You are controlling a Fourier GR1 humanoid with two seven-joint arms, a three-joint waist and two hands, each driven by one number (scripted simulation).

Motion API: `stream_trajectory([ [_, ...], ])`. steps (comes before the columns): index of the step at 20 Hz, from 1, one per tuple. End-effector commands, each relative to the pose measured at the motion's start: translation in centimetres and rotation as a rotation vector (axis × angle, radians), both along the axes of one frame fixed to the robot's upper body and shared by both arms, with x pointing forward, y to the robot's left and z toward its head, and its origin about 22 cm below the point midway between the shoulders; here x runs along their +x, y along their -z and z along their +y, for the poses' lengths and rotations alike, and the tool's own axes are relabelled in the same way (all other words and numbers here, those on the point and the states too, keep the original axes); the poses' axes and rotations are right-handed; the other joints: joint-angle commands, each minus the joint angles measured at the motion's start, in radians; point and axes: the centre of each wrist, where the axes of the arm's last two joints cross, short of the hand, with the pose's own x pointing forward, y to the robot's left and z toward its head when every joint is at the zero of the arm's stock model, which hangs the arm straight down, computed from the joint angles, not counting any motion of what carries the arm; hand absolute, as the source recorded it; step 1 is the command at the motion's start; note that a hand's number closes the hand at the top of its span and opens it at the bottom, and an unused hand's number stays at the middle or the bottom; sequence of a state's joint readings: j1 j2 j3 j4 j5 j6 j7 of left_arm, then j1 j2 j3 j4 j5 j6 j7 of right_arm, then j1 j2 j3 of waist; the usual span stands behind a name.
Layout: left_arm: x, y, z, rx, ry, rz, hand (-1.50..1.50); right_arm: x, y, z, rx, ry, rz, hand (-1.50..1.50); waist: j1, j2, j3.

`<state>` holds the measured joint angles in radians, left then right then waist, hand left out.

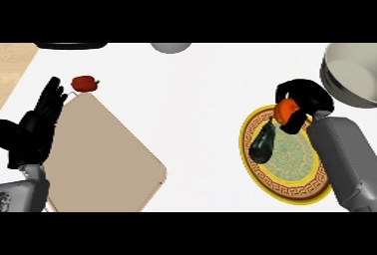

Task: Pick the squash from the plate and place it in the bowl

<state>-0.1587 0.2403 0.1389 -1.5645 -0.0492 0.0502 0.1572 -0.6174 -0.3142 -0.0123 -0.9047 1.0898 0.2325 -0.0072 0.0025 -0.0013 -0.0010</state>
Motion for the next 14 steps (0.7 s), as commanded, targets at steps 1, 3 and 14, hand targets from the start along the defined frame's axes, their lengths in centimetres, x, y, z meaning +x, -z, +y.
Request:
stream_trajectory([
  [1,-0.4,0.0,-0.4,0.005,-0.014,0.010,0.00,-0.1,-4.2,1.1,0.021,0.000,-0.115,1.50,-0.009,-0.004,0.000],
  [3,-0.8,0.0,1.3,-0.003,-0.013,0.018,0.00,-0.6,-7.7,0.1,0.025,0.011,-0.232,1.50,-0.024,-0.010,0.000],
  [14,-1.5,0.7,2.2,-0.002,-0.010,-0.004,0.00,-4.4,-18.4,-4.4,0.193,0.245,-0.610,1.50,-0.010,-0.003,0.001],
])
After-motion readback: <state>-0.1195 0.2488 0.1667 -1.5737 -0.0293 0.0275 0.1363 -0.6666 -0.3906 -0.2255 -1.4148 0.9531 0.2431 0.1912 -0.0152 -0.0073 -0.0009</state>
